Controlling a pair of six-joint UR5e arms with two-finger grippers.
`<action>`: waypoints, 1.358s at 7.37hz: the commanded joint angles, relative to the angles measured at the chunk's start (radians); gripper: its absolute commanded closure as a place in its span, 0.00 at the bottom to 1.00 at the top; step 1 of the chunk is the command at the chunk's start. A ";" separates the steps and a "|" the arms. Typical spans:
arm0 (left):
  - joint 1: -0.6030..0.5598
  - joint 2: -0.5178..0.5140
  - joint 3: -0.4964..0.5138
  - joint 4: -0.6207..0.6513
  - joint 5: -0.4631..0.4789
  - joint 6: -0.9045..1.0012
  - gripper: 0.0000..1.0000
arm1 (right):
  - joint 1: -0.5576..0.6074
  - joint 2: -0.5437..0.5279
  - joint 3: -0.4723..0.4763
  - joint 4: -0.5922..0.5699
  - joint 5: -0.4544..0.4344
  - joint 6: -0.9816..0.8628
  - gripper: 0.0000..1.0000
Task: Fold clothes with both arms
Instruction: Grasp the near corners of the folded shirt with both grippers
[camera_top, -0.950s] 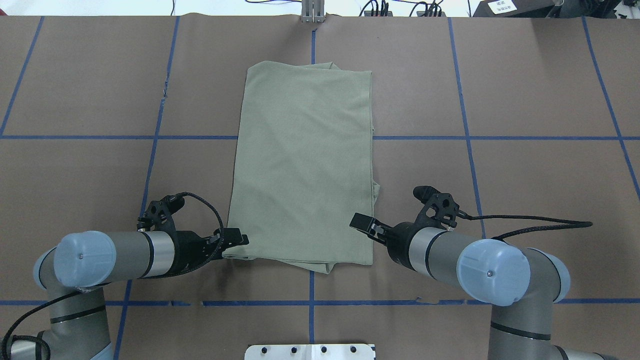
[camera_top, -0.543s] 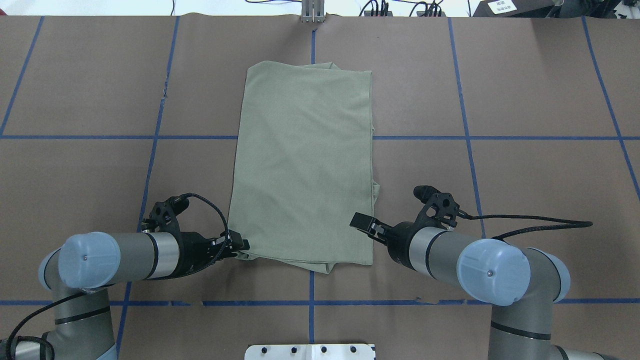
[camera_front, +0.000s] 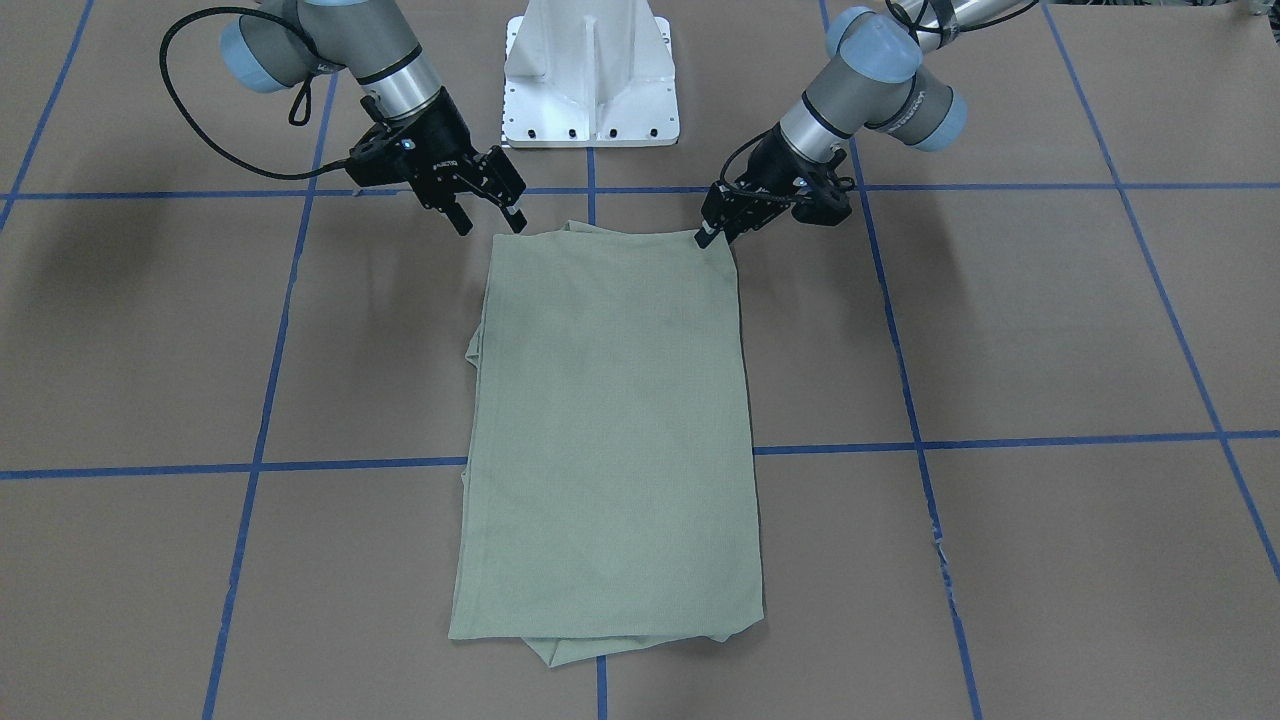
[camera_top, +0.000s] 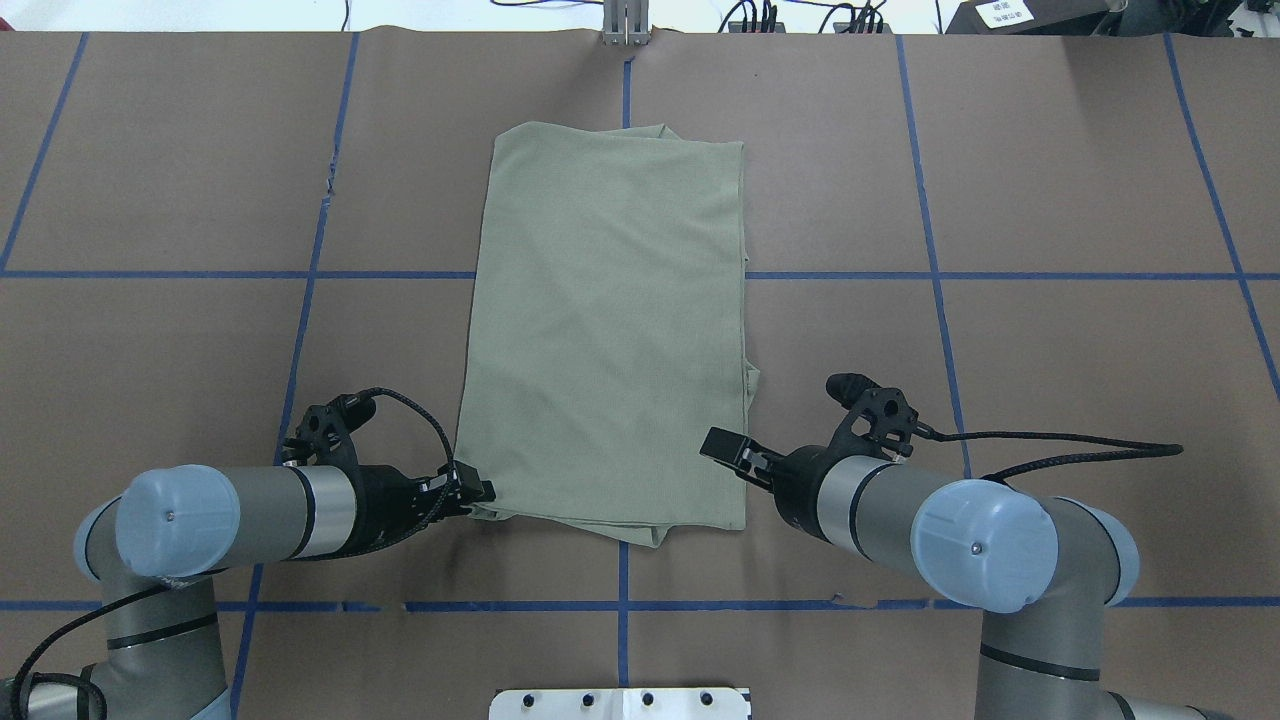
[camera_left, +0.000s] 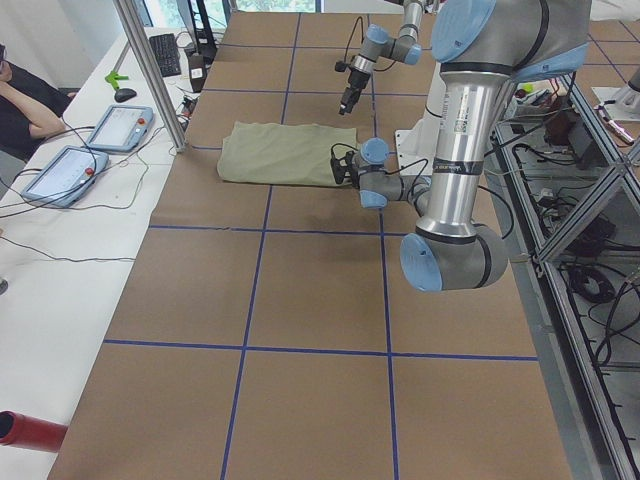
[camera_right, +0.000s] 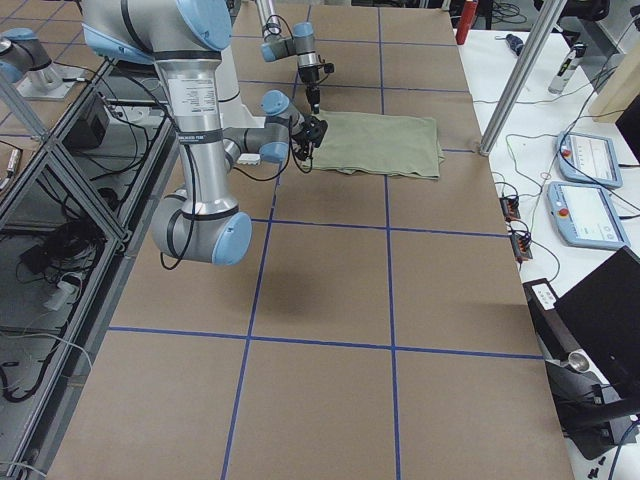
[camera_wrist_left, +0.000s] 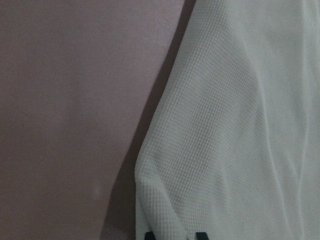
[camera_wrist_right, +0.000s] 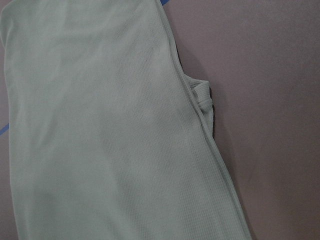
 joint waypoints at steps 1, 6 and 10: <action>0.000 -0.004 -0.003 0.000 0.000 0.000 1.00 | -0.007 0.033 -0.005 -0.095 0.002 0.121 0.02; 0.000 -0.004 -0.020 -0.003 -0.005 0.001 1.00 | -0.037 0.199 -0.074 -0.341 0.002 0.332 0.02; -0.002 -0.004 -0.026 -0.004 -0.008 0.001 1.00 | -0.039 0.224 -0.124 -0.341 0.002 0.332 0.02</action>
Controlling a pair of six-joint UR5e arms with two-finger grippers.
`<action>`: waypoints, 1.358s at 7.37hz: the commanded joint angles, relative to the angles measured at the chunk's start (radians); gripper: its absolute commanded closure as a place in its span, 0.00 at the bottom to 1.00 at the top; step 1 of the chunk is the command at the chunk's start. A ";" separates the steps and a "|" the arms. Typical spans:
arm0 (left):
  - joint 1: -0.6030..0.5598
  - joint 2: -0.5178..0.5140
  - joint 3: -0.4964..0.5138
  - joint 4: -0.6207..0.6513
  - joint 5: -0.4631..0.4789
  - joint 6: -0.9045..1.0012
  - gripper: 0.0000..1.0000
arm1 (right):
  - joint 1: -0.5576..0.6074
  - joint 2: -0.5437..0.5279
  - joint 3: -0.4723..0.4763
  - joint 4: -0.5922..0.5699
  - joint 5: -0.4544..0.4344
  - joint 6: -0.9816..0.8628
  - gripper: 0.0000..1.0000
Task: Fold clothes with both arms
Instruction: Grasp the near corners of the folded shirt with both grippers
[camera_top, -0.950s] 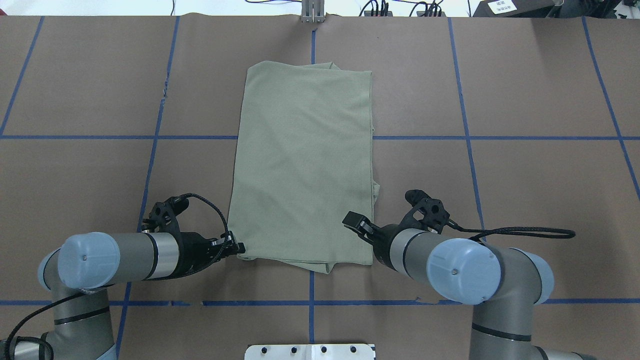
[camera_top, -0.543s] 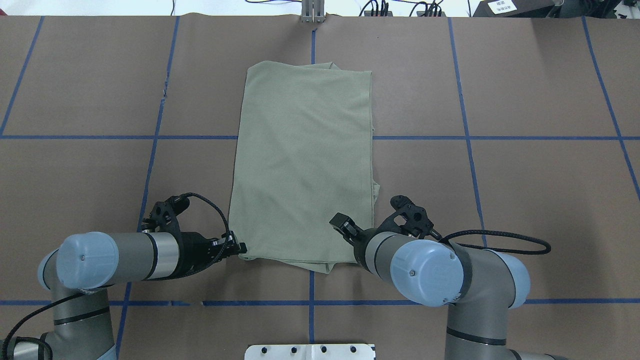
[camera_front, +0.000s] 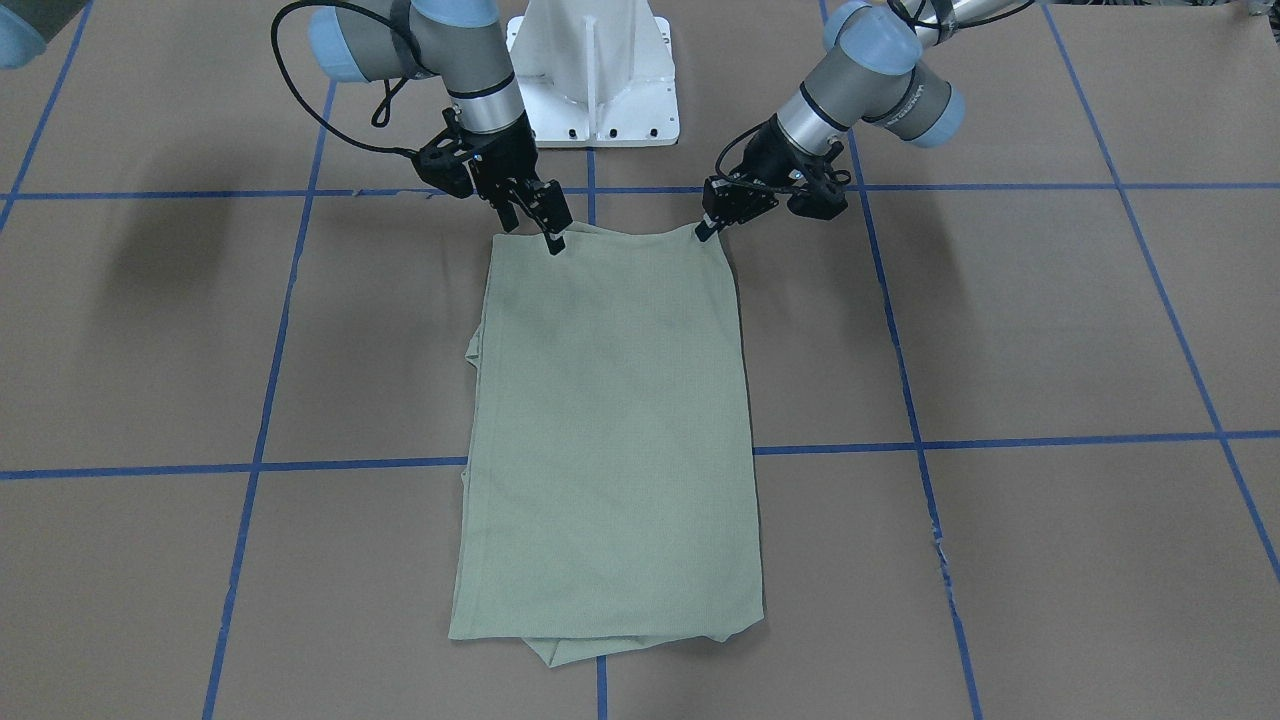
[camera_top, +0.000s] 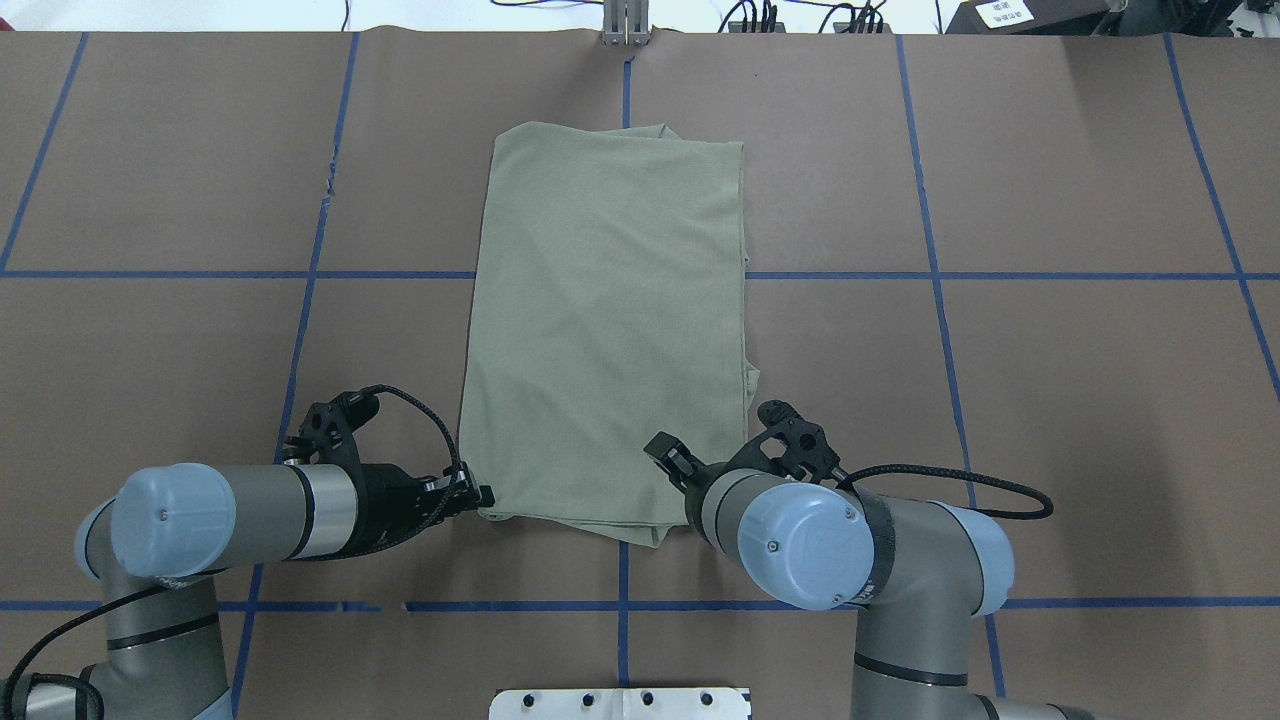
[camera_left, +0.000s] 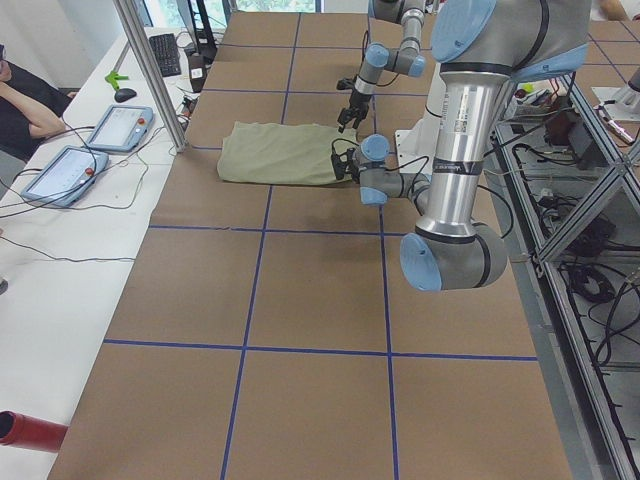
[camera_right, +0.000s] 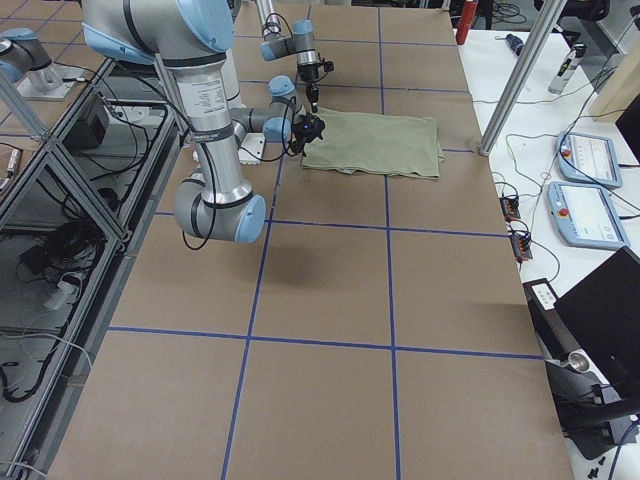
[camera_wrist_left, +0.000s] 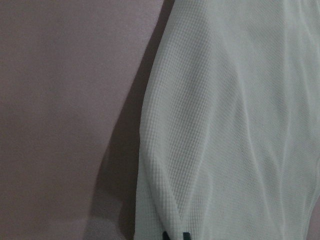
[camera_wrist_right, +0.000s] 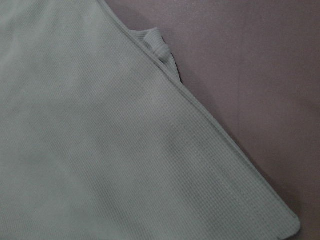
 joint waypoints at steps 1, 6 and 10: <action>0.000 0.000 -0.003 0.000 0.000 0.000 1.00 | -0.001 0.018 -0.039 0.000 0.000 0.000 0.02; 0.000 0.005 -0.003 -0.002 -0.003 0.000 1.00 | -0.001 0.032 -0.070 0.001 0.000 0.000 0.04; 0.000 0.006 -0.003 -0.002 -0.003 0.002 1.00 | -0.003 0.047 -0.072 0.001 -0.002 0.020 0.52</action>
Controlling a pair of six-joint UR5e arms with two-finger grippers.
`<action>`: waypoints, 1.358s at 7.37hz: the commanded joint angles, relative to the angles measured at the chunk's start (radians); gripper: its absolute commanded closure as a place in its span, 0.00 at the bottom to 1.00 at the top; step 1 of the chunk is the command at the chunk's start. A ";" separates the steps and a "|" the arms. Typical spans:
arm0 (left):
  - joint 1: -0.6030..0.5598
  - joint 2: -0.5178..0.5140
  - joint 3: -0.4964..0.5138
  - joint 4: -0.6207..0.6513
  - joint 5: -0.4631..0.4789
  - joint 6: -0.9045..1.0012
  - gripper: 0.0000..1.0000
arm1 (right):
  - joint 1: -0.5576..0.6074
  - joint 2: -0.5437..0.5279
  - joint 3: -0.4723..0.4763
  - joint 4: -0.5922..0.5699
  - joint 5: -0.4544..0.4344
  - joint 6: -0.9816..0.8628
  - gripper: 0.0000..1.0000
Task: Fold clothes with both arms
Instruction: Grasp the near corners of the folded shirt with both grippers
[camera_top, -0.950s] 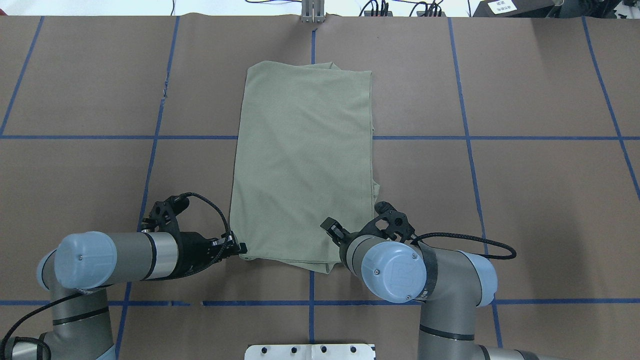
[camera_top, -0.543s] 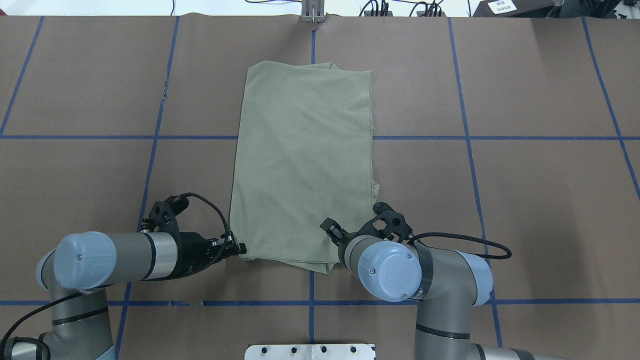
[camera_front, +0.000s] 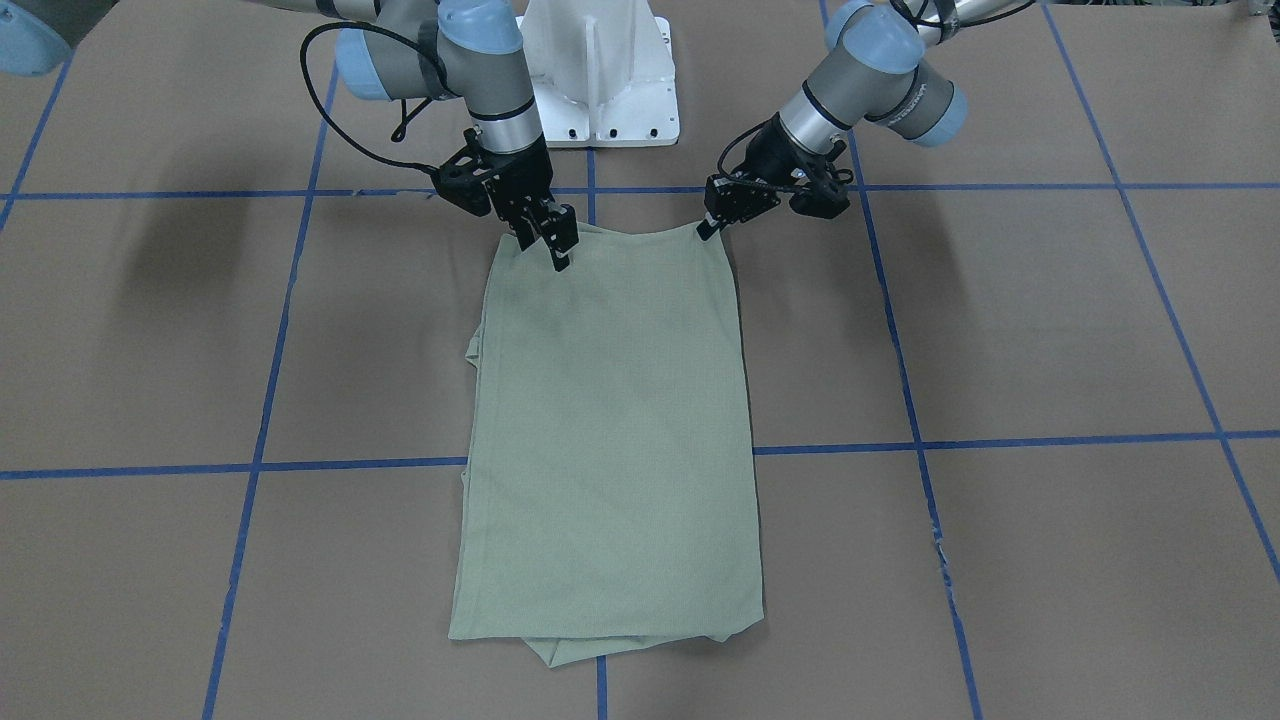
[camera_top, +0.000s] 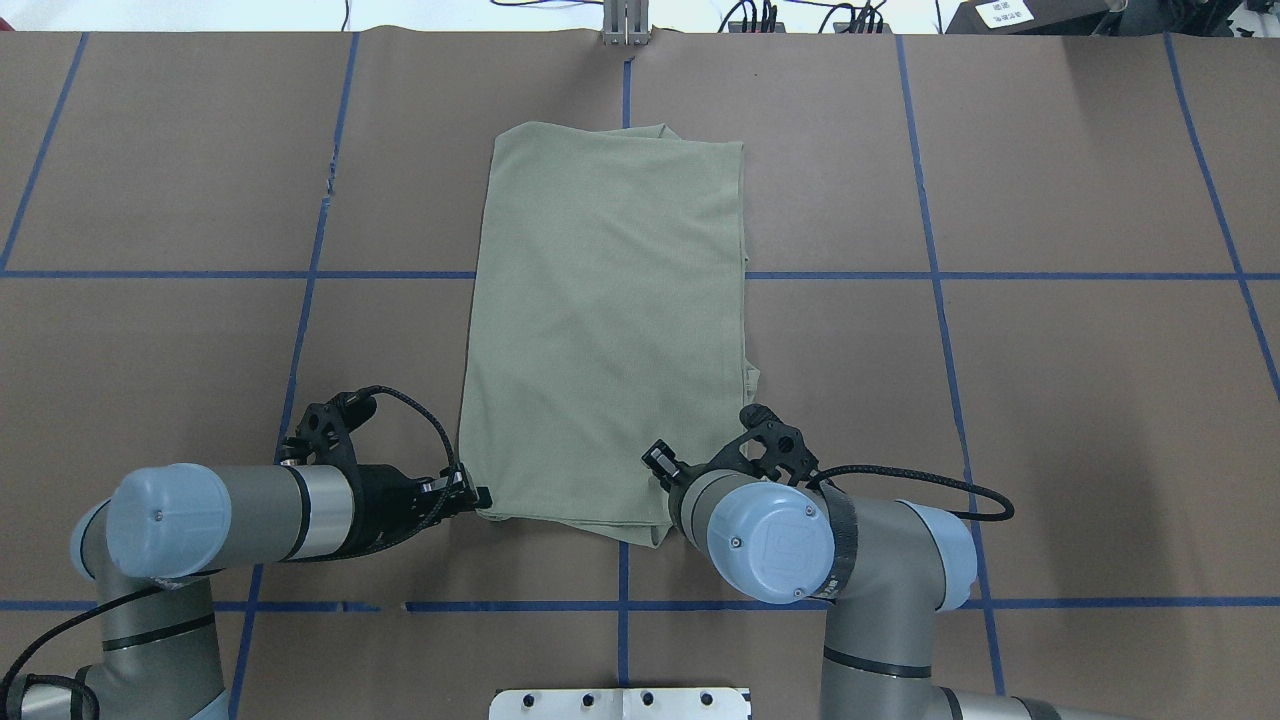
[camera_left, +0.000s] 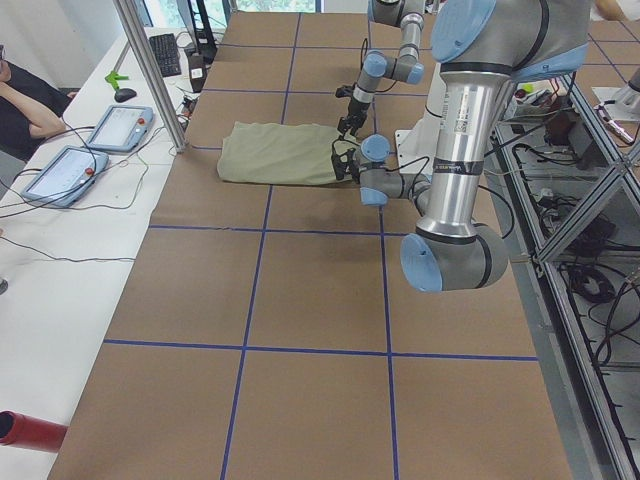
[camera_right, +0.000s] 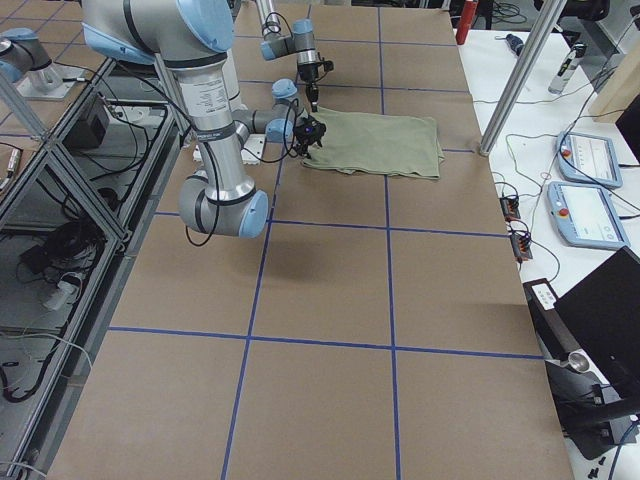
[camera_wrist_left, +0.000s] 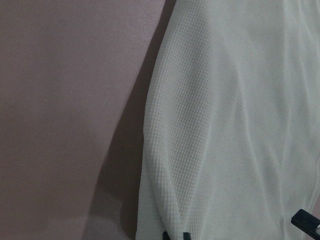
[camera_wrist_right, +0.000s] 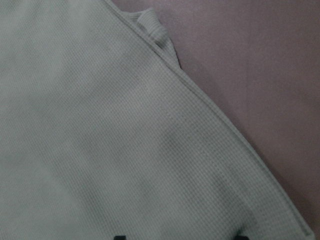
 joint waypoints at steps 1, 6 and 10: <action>0.000 -0.002 0.000 0.000 0.000 0.000 1.00 | 0.000 0.002 -0.001 0.001 -0.002 0.003 0.52; -0.003 0.004 -0.062 0.008 -0.058 0.009 1.00 | 0.011 -0.004 0.057 -0.010 0.004 0.056 1.00; -0.014 0.061 -0.448 0.272 -0.204 0.009 1.00 | -0.069 -0.001 0.542 -0.495 0.012 0.059 1.00</action>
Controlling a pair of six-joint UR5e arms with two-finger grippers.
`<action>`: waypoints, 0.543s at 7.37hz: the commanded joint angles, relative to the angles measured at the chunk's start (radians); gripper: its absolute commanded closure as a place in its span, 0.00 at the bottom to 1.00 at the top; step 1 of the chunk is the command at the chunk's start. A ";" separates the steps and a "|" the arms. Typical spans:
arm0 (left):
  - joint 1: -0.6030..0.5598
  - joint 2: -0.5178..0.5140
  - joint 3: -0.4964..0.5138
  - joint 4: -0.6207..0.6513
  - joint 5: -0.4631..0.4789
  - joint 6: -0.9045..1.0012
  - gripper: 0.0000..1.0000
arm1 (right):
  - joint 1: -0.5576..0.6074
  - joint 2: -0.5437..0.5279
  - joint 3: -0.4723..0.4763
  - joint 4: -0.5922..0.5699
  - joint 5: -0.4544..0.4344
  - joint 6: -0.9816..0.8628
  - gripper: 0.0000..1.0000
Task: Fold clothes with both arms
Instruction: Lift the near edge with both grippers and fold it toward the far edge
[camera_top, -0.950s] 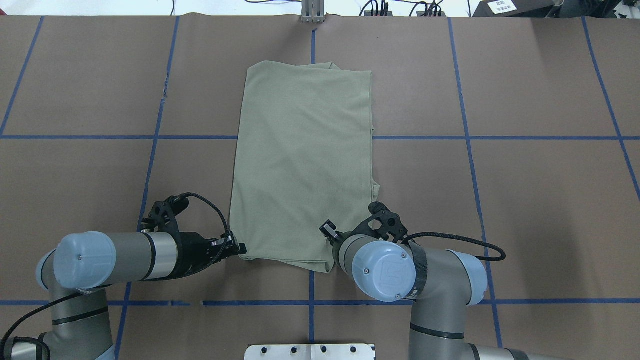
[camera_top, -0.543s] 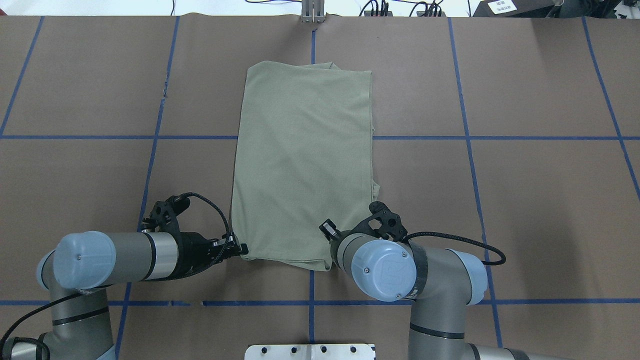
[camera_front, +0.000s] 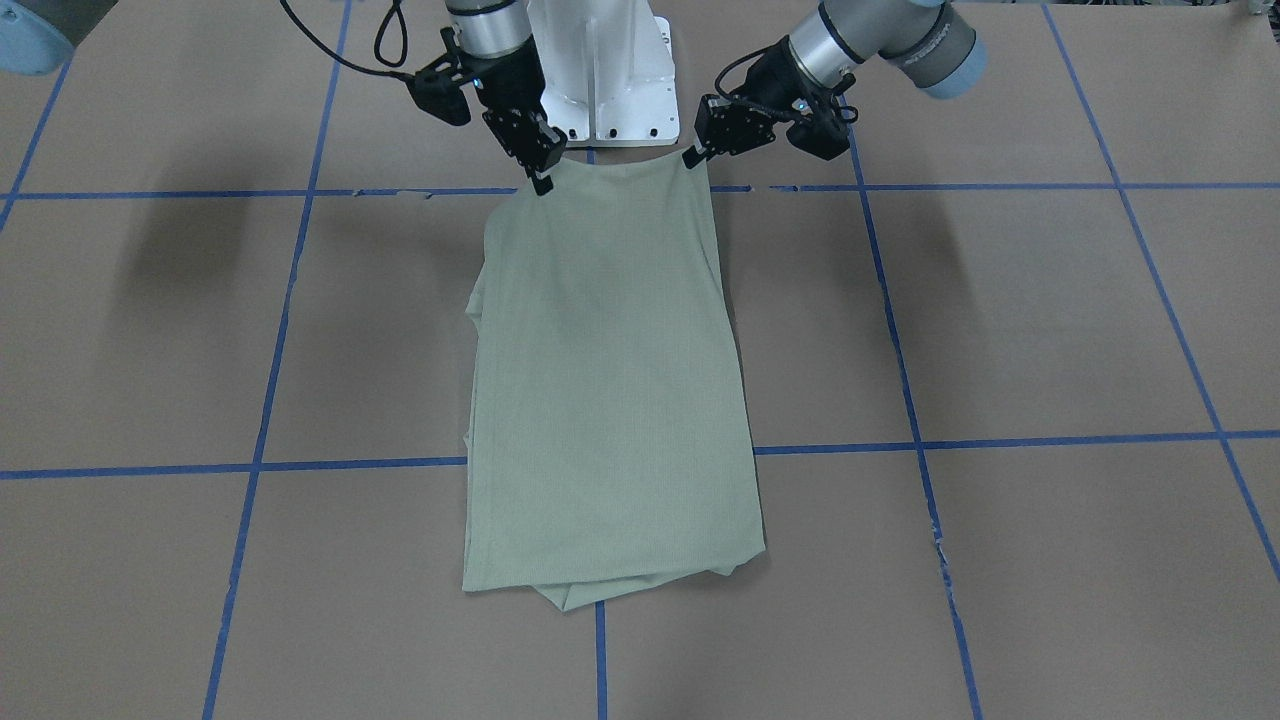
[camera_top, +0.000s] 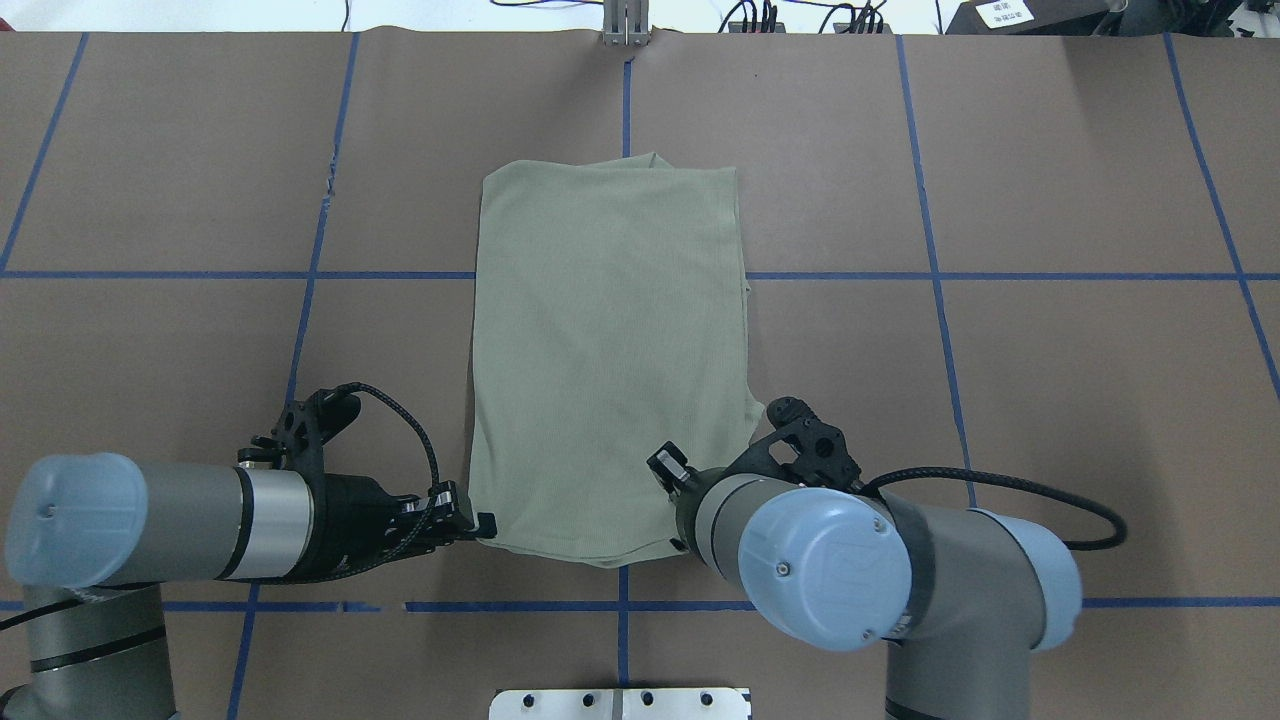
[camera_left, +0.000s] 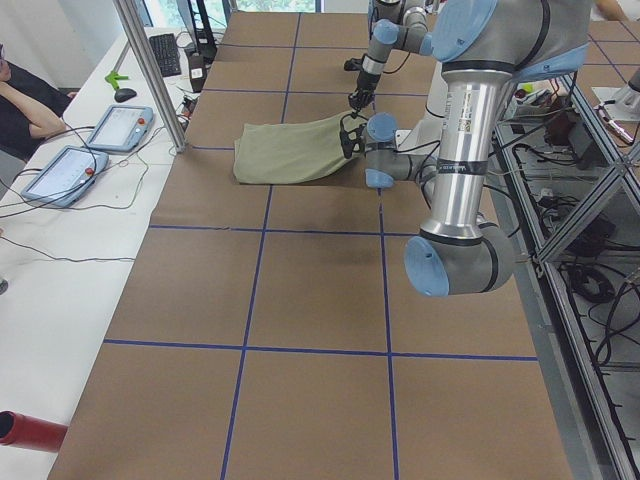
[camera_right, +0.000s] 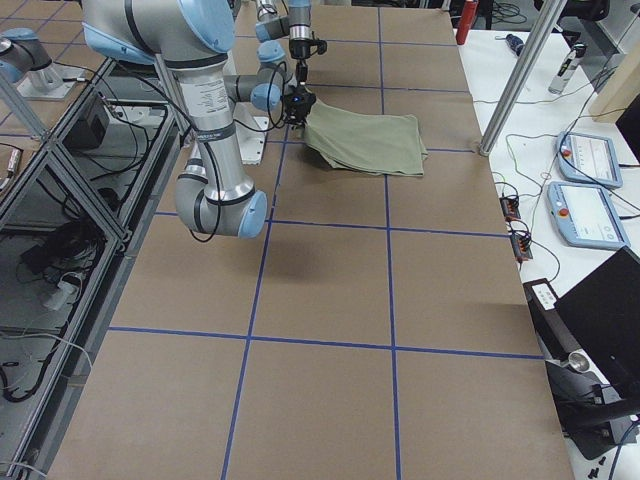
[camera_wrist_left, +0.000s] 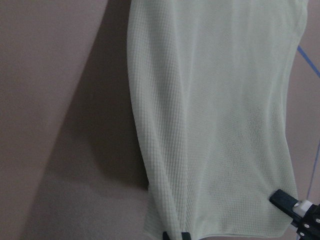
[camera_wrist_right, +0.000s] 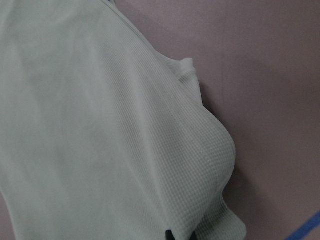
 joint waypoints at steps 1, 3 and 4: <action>-0.004 -0.006 -0.241 0.269 -0.095 0.000 1.00 | -0.036 0.016 0.199 -0.200 0.005 0.001 1.00; -0.048 -0.067 -0.149 0.301 -0.088 0.047 1.00 | -0.007 0.019 0.111 -0.182 0.004 -0.025 1.00; -0.101 -0.148 -0.028 0.304 -0.088 0.090 1.00 | 0.047 0.022 0.051 -0.117 0.007 -0.074 1.00</action>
